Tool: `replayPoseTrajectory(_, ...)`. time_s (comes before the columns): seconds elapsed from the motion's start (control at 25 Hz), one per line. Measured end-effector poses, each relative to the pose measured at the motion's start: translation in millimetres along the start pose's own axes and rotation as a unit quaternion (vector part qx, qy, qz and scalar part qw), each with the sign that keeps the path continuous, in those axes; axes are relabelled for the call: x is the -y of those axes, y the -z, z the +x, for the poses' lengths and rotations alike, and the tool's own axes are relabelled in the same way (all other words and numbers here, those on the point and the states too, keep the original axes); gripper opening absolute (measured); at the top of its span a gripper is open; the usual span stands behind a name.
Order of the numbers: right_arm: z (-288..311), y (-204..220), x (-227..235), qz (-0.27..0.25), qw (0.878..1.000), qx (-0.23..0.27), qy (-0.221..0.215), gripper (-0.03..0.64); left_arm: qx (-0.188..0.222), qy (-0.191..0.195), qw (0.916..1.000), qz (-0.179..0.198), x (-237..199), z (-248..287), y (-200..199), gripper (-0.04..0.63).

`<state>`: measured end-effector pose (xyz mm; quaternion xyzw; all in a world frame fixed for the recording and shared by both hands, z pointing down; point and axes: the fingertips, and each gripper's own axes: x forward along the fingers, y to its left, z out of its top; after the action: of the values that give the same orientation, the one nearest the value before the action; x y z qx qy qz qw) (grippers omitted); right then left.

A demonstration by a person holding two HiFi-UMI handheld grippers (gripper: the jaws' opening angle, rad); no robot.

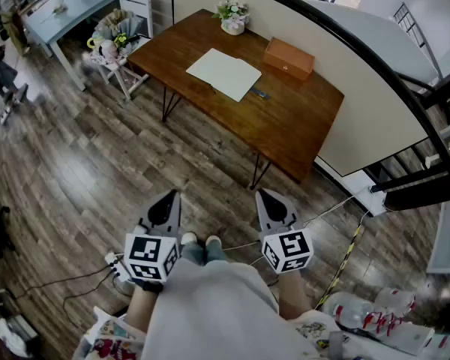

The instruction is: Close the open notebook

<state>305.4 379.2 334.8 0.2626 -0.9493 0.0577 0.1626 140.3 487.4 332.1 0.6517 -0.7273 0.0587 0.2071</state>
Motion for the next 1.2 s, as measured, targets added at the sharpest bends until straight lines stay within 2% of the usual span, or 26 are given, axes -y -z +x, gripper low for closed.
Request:
replayPoseTrajectory(0.24, -2, -5, 7, 0.01, 1.0, 0.022, 0.0, -0.002, 0.01, -0.016, 0.9998, -0.005, -1, 0, -2, 0.002)
replayPoseTrajectory(0.44, -7, -8, 6, 0.013, 0.999, 0.036, -0.027, 0.004, 0.026, -0.028, 0.9992, -0.013, 2, -6, -4, 0.003)
replayPoseTrajectory(0.56, -4, -8, 1, 0.012, 0.998, 0.034, -0.051, 0.081, 0.034, -0.037, 0.9986, -0.016, 1, -9, -5, 0.003)
replayPoseTrajectory(0.64, -1, -8, -2, 0.012, 0.998, 0.031, -0.062, 0.1, 0.035, -0.04, 0.9984, -0.019, 0, -10, -5, 0.01)
replayPoseTrajectory(0.72, 5, -8, -5, 0.014, 0.997, 0.031, -0.07, 0.116, 0.032, -0.039, 0.9984, -0.024, -3, -8, -5, 0.08)
replayPoseTrajectory(1.0, 49, -17, -6, 0.021, 0.996, 0.033, -0.082, 0.19, 0.037, -0.041, 0.9981, -0.03, -37, 17, -13, 0.169)
replayPoseTrajectory(1.2, 102, -37, 4, 0.028, 0.997, 0.034, -0.064, 0.225, 0.036, -0.031, 0.9984, -0.03, -83, 57, -36, 0.231)
